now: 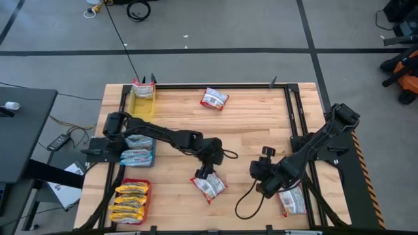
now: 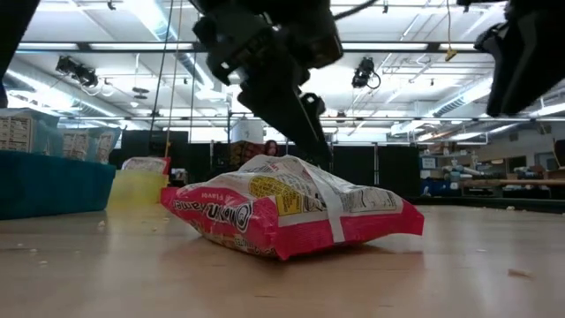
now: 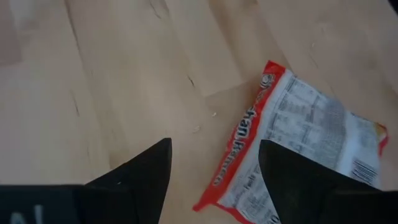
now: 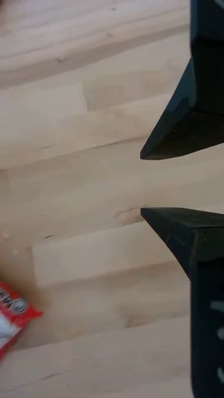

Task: Sort Maruchan noodles
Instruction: Put the top left red noodle pack into the yellow bin

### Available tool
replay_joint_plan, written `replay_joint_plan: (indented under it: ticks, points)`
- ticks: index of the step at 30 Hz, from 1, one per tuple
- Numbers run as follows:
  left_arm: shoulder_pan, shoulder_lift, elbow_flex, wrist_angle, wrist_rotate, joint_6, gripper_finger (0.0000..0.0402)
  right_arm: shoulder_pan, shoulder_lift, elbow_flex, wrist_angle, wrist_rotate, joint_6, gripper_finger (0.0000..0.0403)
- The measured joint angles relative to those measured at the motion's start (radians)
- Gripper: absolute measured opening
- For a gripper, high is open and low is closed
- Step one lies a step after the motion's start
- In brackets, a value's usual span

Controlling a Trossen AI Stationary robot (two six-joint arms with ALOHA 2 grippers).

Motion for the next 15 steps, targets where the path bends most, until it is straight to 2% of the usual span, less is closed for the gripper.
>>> replay_joint_plan:
  ticks: [8, 15]
  points:
    - [-0.003, 0.127, 0.158, -0.155, 0.069, 0.022, 0.0243, -0.052, -0.041, 0.0, 0.02, 0.016, -0.05, 0.014]
    - [-0.045, 0.201, 0.169, -0.242, 0.097, 0.074, 0.0243, -0.054, -0.037, 0.0, 0.057, -0.026, -0.049, 0.014]
